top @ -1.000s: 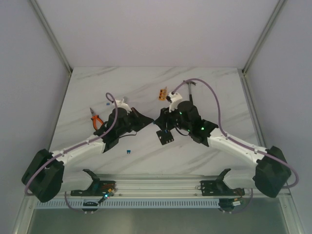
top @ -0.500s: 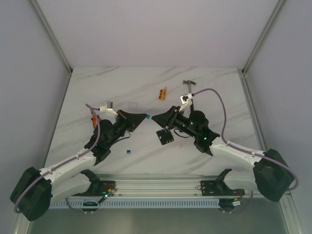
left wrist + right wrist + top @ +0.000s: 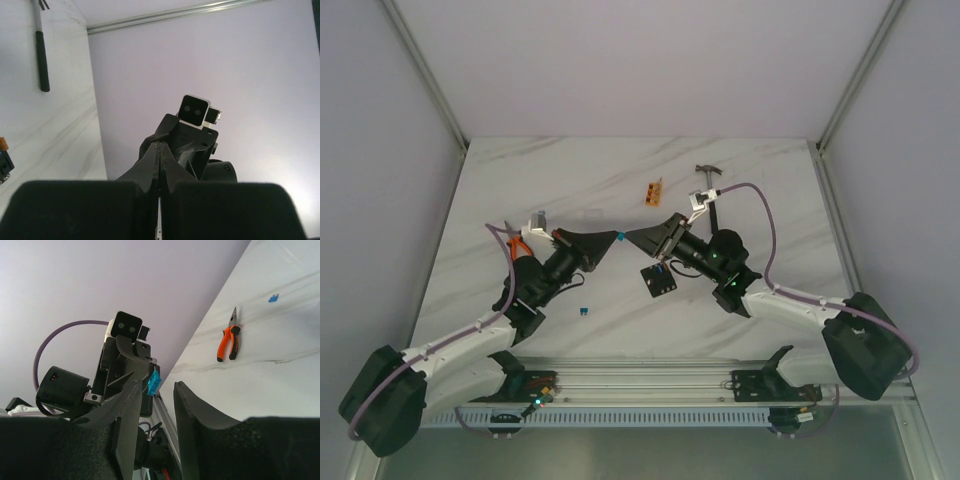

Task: Snap on the fuse box
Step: Pick up the fuse from the center of the board.

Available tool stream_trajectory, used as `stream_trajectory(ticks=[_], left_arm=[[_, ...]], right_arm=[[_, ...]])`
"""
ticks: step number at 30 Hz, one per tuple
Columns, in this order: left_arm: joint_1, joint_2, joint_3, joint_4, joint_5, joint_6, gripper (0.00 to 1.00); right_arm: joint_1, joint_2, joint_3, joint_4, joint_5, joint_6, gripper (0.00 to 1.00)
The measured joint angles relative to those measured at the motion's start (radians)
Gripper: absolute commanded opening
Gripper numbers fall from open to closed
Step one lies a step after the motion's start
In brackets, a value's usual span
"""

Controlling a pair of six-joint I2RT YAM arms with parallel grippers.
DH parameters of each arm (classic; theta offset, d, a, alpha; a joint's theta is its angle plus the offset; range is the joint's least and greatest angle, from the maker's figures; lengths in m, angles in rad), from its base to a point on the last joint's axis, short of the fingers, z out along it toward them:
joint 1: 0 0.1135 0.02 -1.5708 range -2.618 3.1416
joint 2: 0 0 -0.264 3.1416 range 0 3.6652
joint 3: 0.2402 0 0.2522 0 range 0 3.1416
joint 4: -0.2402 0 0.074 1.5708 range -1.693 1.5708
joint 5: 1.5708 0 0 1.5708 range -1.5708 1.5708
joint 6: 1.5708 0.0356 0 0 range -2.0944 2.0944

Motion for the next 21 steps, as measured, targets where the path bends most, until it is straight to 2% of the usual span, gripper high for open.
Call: stream_trajectory(ticks=[14,21], left_arm=[[-0.018,0.02,-0.001,0.055,-0.002,-0.038,0.0],[-0.026,0.031,-0.001,0.077,-0.003,-0.053,0.0]], right_arm=[[0.0,0.031,0.0,0.08,-0.026,0.034,0.27],[-0.002,0.034,-0.003,0.103,-0.03,0.041,0.15]])
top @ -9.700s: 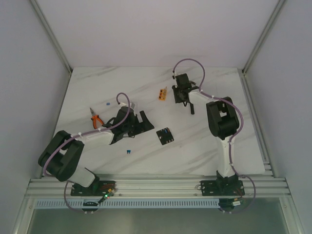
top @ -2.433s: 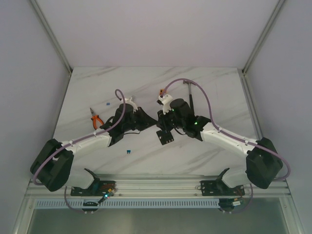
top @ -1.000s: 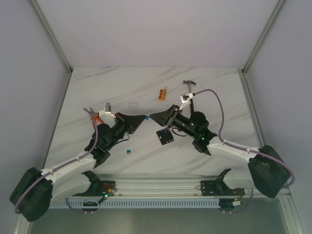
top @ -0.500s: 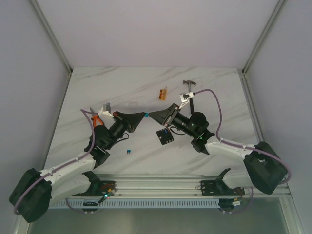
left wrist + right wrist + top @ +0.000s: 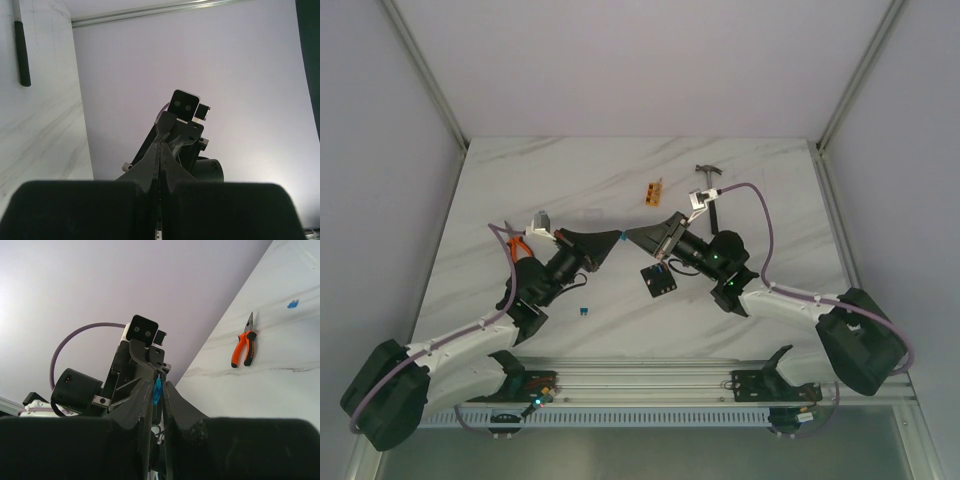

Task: Snap on the fuse box
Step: Pick up the fuse from the center of the board.

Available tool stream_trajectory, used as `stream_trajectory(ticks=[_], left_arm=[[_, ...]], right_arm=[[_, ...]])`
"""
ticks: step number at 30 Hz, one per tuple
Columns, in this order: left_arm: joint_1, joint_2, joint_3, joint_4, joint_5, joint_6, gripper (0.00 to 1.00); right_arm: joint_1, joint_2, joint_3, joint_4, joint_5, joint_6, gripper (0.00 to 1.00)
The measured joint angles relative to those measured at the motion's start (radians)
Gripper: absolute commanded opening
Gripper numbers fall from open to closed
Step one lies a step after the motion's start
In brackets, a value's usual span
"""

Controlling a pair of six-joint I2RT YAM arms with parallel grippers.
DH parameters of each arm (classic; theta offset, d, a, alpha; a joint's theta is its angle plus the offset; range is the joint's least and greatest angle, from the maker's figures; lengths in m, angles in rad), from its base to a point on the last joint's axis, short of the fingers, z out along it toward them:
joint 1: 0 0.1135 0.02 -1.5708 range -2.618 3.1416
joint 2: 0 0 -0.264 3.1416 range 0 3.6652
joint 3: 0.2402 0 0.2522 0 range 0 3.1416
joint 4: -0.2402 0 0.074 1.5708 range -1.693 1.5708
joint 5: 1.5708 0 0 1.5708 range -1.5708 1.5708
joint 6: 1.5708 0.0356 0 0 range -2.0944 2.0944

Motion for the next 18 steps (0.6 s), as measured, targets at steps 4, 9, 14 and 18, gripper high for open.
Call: stream_trajectory(ticks=[4,9,14,18], left_arm=[[0.0,0.0,0.0,0.002,0.0,-0.003,0.0],[-0.001,0.002,0.0,-0.001,-0.001,-0.002,0.13],[-0.006,-0.009,-0.011,-0.057,-0.012,0.027,0.29],[-0.005,-0.038,-0.016,-0.146,-0.035,0.083,0.39]], right_arm=[[0.0,0.0,-0.005,0.013,0.0,0.007,0.03],[-0.002,-0.002,-0.007,0.006,0.0,0.003,0.0],[-0.002,-0.048,-0.006,-0.122,0.004,-0.052,0.0],[-0.006,-0.095,0.022,-0.323,0.011,-0.13,0.0]])
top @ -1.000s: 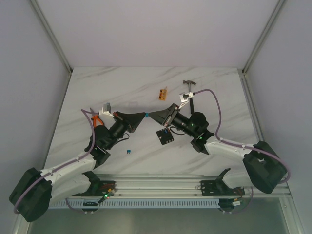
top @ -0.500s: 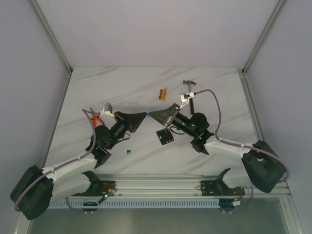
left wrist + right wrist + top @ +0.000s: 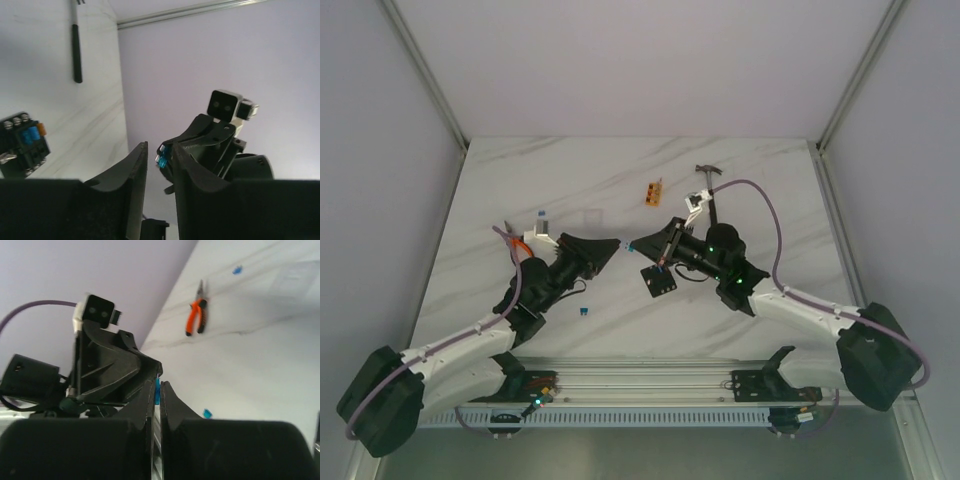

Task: Snap on the fuse box
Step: Pick up the fuse from the center of the board, then install the fuse at the fuse box base.

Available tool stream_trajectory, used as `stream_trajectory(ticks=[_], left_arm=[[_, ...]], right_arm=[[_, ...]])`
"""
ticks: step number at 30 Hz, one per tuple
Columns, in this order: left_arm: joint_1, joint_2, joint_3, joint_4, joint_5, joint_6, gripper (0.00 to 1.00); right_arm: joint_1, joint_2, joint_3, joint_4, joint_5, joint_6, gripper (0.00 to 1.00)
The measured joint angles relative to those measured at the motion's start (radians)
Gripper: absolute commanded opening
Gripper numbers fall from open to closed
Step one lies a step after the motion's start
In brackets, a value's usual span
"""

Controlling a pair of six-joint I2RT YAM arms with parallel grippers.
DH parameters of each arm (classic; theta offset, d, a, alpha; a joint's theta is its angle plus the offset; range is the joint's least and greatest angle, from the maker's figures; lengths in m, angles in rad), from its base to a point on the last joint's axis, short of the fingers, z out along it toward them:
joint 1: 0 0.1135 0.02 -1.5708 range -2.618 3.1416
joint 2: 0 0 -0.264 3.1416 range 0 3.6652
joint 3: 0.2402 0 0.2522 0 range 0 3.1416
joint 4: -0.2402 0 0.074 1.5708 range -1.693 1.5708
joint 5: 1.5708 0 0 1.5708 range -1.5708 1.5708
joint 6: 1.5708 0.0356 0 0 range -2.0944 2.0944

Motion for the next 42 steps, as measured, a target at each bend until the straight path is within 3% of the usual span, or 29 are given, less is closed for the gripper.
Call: stream_trajectory(ticks=[8,20,29,42], left_arm=[[0.0,0.011,0.015,-0.202,-0.002,0.172,0.53],[0.0,0.271,0.1,-0.273,0.138,0.307,0.62],[0.0,0.456,0.206,-0.308,0.227,0.351,0.64],[0.0,0.665,0.319,-0.349,0.303,0.376,0.49]], right_arm=[[-0.006,-0.003,0.195,-0.5,0.042,-0.191,0.0],[-0.007,0.187,0.48,-1.068,0.156,-0.451,0.0],[-0.007,0.318,0.577,-1.262,0.249,-0.549,0.0],[-0.007,0.418,0.615,-1.344,0.301,-0.609,0.0]])
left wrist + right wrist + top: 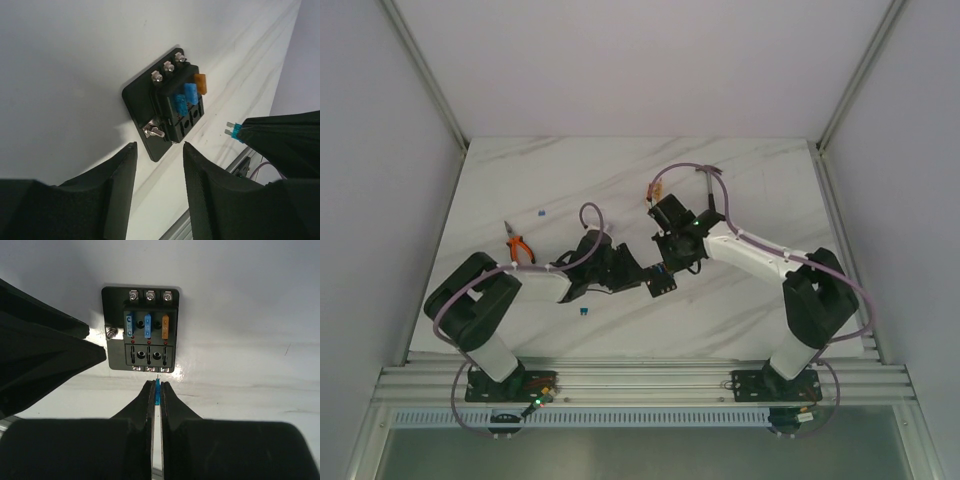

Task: Snap on the fuse box
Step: Install the fuse at the fuse box base.

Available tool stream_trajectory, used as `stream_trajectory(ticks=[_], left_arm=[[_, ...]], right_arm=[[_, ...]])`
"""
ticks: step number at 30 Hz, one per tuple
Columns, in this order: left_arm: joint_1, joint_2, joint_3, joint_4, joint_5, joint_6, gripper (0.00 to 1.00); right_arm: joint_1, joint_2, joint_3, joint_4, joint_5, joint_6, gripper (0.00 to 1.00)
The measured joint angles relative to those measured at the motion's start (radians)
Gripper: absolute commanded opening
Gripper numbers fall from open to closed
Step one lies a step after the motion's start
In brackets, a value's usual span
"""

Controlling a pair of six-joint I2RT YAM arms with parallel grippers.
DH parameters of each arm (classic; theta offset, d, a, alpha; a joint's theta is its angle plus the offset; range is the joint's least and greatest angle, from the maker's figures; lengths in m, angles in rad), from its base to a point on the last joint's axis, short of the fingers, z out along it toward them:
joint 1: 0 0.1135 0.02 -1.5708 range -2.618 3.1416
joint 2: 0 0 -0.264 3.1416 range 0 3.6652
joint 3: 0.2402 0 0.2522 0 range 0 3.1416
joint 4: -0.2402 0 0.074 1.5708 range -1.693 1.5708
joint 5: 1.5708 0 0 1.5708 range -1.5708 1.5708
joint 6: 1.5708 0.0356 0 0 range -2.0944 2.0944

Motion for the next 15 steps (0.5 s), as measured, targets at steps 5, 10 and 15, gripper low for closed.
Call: stream_trajectory(ticks=[5,10,15], left_arm=[[0.0,0.054,0.019,-0.008,0.011,0.001,0.43],[0.0,0.076,0.034,-0.007,0.015,0.0,0.41],[0.0,0.085,0.041,-0.003,0.018,0.0,0.4]], right_arm=[[0.0,0.025,0.009,0.0,0.005,-0.006,0.0],[0.0,0.037,0.012,-0.003,0.007,-0.013,0.0],[0.0,0.037,0.016,-0.003,0.008,-0.019,0.0]])
